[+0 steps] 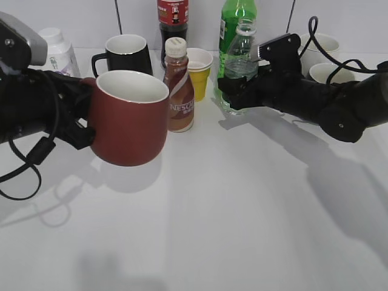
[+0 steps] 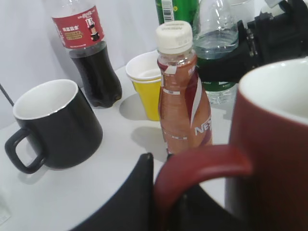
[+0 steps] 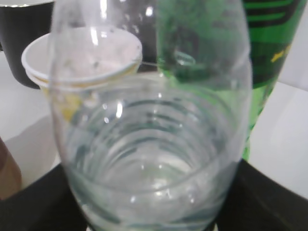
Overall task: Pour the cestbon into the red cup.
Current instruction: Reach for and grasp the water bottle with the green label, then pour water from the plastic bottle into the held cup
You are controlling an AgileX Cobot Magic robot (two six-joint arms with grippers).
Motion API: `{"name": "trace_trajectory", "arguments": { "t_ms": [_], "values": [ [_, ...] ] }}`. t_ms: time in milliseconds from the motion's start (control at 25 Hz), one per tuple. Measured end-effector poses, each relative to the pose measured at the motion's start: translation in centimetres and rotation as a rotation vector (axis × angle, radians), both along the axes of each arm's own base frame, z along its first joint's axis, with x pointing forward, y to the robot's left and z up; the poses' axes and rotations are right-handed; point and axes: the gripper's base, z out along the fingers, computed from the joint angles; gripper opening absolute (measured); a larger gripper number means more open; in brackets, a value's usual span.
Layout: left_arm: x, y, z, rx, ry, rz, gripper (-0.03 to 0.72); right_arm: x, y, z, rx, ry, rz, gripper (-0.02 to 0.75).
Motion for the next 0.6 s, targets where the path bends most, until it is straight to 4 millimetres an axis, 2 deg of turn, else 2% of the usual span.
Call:
{"name": "trace_trajectory", "arguments": {
  "t_ms": [360, 480, 600],
  "values": [
    [0.0, 0.0, 0.0, -0.001, 0.001, 0.001, 0.041, -0.3, -0.1, 0.4, -0.028, 0.015, 0.004, 0.480],
    [0.0, 0.0, 0.0, -0.001, 0.001, 0.001, 0.041, -1.3, -0.6, 1.2, -0.068, 0.045, -0.009, 0.480],
    [-0.1, -0.2, 0.0, -0.001, 0.001, -0.009, 0.041, -3.1, -1.2, 1.7, -0.086, 0.066, -0.007, 0.480]
  ]
}}
